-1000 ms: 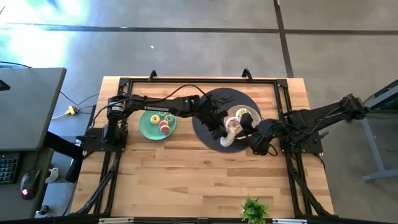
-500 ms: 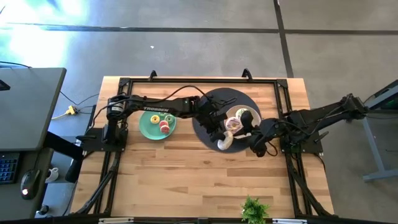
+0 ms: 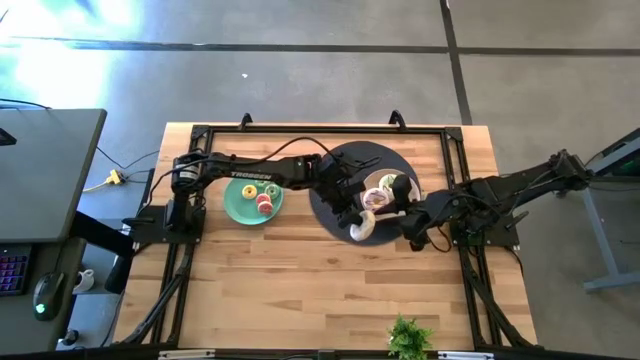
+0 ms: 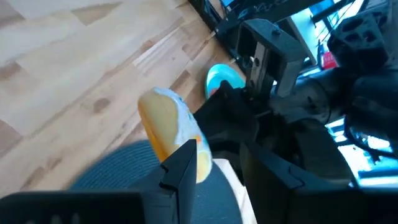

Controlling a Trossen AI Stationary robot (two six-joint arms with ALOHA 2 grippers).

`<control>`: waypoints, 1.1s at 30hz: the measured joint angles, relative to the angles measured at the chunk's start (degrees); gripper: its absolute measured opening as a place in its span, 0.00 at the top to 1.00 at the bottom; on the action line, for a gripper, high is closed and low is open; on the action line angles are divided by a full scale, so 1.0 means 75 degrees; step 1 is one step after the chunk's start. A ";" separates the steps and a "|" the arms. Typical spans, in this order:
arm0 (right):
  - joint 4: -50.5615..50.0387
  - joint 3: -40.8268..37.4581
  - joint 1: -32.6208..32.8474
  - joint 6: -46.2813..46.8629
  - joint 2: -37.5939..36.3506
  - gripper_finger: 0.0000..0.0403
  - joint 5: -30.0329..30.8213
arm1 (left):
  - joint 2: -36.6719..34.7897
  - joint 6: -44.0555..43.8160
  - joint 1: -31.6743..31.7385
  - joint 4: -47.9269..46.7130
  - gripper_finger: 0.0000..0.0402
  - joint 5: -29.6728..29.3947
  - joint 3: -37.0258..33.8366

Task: Pick & Place donuts
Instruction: Put the large white donut onto the white plate

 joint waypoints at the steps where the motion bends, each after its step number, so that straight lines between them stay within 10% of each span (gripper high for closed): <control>1: 0.0022 0.0000 0.0000 -0.0053 -0.0003 0.70 -0.0007 | 0.0000 0.0000 0.0000 0.0000 0.94 0.0000 0.0000; 19: -0.0040 0.0000 -0.0142 0.0546 0.0518 0.74 -0.1241 | 0.0000 0.0142 0.0000 0.0003 0.94 -0.0009 0.0000; 33: 0.0871 -0.0003 -0.0612 0.0256 0.0714 0.51 -0.2347 | 0.0000 0.0140 -0.0003 0.0012 0.94 0.0192 -0.0003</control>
